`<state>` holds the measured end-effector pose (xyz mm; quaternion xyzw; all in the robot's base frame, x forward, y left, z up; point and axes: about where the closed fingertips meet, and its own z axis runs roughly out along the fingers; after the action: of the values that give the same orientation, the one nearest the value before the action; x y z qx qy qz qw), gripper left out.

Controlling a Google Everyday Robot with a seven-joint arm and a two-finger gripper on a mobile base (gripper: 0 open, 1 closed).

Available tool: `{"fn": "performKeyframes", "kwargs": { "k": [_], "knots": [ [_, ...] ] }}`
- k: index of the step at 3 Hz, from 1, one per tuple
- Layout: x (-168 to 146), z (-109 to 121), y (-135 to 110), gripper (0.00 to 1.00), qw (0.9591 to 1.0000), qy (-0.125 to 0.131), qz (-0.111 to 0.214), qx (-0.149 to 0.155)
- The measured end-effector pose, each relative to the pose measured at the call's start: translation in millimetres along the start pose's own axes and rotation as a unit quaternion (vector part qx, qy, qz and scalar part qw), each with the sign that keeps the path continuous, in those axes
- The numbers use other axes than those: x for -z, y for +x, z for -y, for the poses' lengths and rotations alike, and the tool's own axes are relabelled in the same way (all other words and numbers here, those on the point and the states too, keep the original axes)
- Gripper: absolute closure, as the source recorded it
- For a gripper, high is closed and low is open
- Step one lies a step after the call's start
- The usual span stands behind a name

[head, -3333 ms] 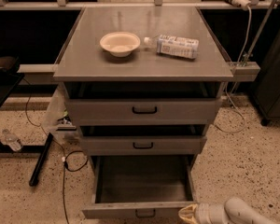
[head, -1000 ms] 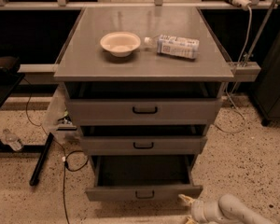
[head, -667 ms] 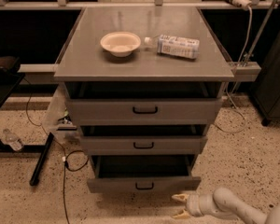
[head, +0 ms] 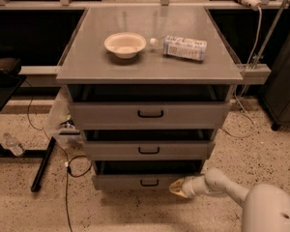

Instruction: Close bottom drawer

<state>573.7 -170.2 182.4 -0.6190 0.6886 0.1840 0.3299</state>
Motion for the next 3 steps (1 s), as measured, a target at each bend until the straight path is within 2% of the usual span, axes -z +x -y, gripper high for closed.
{"fn": "performKeyframes", "kwargs": {
  "k": [1, 3],
  "knots": [
    [-14.5, 64.5, -2.5, 0.85, 0.9984, 0.031, -0.038, 0.027],
    [-15.0, 65.7, -3.7, 0.39, 0.9983, 0.033, -0.039, 0.028]
  ]
}}
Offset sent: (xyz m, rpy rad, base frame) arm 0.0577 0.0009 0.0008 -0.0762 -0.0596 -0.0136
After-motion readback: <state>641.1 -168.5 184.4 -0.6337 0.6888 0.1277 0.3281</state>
